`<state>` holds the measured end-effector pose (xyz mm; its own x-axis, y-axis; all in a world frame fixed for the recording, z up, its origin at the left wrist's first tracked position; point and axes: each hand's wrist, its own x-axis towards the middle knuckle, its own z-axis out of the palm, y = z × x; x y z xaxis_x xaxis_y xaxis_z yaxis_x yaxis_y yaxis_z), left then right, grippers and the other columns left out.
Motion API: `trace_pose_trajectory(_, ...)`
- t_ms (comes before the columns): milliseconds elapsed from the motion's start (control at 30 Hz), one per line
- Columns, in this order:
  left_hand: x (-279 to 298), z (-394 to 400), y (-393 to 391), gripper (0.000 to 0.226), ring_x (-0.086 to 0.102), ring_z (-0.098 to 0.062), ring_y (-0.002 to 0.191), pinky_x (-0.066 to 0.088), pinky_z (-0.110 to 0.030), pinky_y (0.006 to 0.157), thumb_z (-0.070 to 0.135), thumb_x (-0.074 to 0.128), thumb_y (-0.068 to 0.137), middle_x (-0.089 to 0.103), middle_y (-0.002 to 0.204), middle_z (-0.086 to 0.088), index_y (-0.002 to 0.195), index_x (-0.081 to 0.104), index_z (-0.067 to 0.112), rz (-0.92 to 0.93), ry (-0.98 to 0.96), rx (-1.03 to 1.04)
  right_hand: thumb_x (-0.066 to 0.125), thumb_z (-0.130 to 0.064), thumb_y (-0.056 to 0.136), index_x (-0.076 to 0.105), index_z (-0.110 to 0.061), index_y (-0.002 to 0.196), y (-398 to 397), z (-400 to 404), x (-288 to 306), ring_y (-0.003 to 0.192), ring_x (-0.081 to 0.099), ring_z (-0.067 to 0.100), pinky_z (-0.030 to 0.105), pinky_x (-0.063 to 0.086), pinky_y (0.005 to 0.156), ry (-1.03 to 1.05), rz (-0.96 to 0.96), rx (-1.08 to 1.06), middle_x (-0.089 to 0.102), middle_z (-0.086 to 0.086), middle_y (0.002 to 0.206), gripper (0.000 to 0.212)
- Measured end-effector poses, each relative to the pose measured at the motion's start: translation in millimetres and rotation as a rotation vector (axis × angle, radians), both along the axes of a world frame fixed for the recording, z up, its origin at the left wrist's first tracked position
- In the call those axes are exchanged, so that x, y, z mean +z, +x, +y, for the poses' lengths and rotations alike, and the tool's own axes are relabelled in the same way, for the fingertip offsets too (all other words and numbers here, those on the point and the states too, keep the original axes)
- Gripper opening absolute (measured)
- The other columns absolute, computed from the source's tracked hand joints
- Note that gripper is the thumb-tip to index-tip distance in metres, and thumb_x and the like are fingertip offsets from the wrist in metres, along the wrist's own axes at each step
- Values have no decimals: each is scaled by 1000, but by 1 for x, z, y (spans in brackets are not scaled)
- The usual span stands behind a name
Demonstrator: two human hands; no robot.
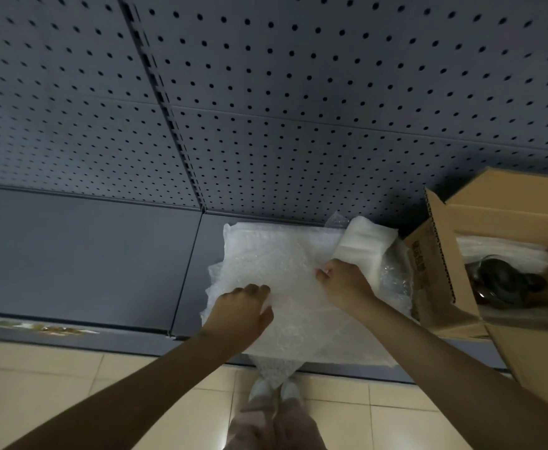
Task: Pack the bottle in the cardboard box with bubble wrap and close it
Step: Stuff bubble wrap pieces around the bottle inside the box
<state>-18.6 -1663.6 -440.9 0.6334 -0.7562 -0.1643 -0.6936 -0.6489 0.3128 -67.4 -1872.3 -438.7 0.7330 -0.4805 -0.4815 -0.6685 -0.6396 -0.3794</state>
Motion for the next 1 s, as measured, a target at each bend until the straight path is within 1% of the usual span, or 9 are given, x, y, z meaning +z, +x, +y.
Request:
trace_pose_trajectory(133, -3, 9, -8, 42, 67, -20, 83, 48, -27, 63, 36, 32, 91, 67, 107, -4, 117, 58, 15, -33, -122, 46, 29, -59, 94, 51, -5, 125, 9, 3, -1, 105, 55, 31, 34, 48, 80, -69, 226, 108, 52, 16, 121, 67)
trace_pose_trajectory(333, 9, 20, -11, 34, 63, -12, 47, 32, -14, 42, 31, 38, 86, 74, 78, 1, 96, 67, 16, -171, -166, 143, 22, -71, 88, 55, -7, 122, 5, 13, 7, 101, 59, 29, 33, 46, 76, -198, 302, 50, 57, 15, 119, 80)
trace_pose_trajectory(400, 16, 23, -5, 36, 66, -17, 51, 42, -21, 41, 30, 38, 87, 74, 83, -4, 101, 66, 13, -167, -228, 183, 24, -77, 83, 59, -8, 115, 9, 7, 7, 79, 62, 24, 30, 48, 68, 30, 334, -30, 65, 13, 100, 84)
trace_pose_trajectory(467, 24, 24, -1, 37, 67, -19, 54, 47, -22, 43, 29, 38, 87, 75, 87, -5, 105, 66, 11, -197, -260, 203, 41, -83, 72, 59, -13, 109, 14, 0, 8, 59, 62, 22, 29, 52, 60, 532, 337, -270, 66, 12, 76, 81)
trace_pose_trajectory(567, 31, 22, -1, 37, 69, -19, 58, 47, -22, 42, 29, 40, 86, 75, 93, -4, 106, 65, 11, -251, -271, 172, 64, -69, 69, 62, -13, 112, 18, -7, 11, 75, 64, 23, 34, 54, 75, 902, 275, -400, 67, 9, 86, 71)
trace_pose_trajectory(633, 30, 21, -2, 38, 72, -20, 69, 53, -25, 47, 29, 40, 87, 74, 102, -3, 109, 66, 12, -253, -253, 139, 61, -62, 78, 53, -13, 130, 19, -6, 7, 104, 58, 24, 34, 49, 90, 772, 254, -308, 60, 7, 116, 72)
trace_pose_trajectory(700, 24, 25, -6, 39, 73, -20, 83, 58, -28, 59, 31, 40, 88, 72, 111, -5, 111, 66, 12, -238, -208, 95, 58, -65, 78, 45, -8, 136, 18, -1, 2, 113, 56, 29, 36, 48, 95, 586, 300, -206, 56, 10, 129, 82)
trace_pose_trajectory(867, -15, 48, -28, 48, 67, -21, 110, 46, -41, 95, 45, 30, 96, 67, 124, -5, 122, 60, 19, -167, 43, -60, 64, -64, 73, 46, -4, 129, 9, 17, -20, 109, 58, 30, 31, 50, 79, 182, 261, 21, 54, 15, 127, 84)
trace_pose_trajectory(1000, -40, 59, -46, 70, 57, -26, 125, 39, -58, 102, 62, 10, 94, 60, 134, -6, 127, 59, 22, -89, 284, -191, 72, -55, 68, 51, -5, 118, 7, 30, -28, 105, 58, 31, 33, 48, 76, 91, 190, 31, 56, 17, 120, 74)
